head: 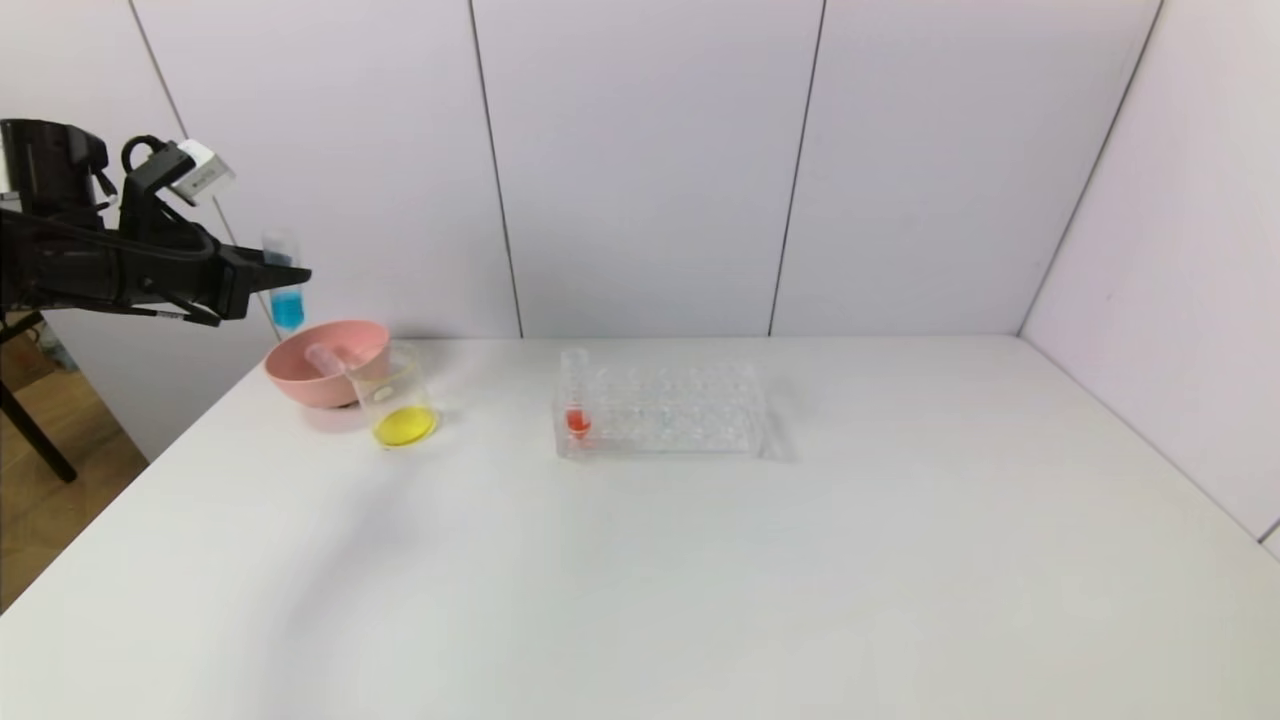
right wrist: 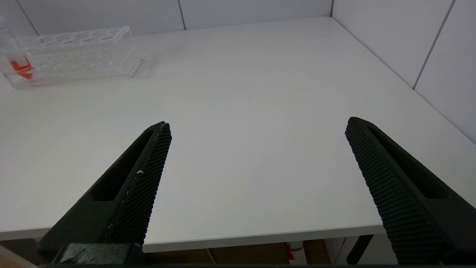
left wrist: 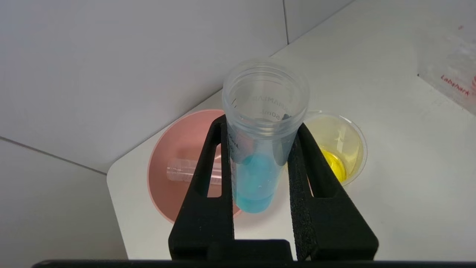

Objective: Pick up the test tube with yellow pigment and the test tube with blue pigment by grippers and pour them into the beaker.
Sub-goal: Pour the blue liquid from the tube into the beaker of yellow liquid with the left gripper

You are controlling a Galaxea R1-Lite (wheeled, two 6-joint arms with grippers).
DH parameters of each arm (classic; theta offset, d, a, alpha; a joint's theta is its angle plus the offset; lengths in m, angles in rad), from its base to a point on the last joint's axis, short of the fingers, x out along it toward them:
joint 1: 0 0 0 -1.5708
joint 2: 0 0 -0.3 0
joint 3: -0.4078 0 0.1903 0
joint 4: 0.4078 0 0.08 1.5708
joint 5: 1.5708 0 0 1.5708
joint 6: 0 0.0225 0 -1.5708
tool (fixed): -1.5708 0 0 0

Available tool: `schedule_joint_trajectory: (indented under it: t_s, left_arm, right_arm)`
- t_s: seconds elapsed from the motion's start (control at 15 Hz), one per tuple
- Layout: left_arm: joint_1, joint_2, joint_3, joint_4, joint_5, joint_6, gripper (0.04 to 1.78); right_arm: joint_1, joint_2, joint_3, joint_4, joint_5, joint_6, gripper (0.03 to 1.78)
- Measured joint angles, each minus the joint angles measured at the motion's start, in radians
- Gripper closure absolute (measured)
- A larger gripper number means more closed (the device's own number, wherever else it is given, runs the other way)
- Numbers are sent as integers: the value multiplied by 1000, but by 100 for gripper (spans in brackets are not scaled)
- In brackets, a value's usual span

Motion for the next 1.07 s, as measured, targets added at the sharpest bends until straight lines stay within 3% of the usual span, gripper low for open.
schedule_joint_trajectory:
  t_s: [0.47, 0.67, 1.07]
  left_arm:
    - [1, 132, -338, 414, 5, 507, 138]
    - [0, 166, -379, 484, 56, 689, 138]
    - [-25, 169, -391, 655, 246, 777, 138]
  right_arm:
    - [0, 0, 0, 0, 0, 0, 10]
    - [0, 0, 0, 0, 0, 0, 10]
    - [0, 0, 0, 0, 0, 0, 10]
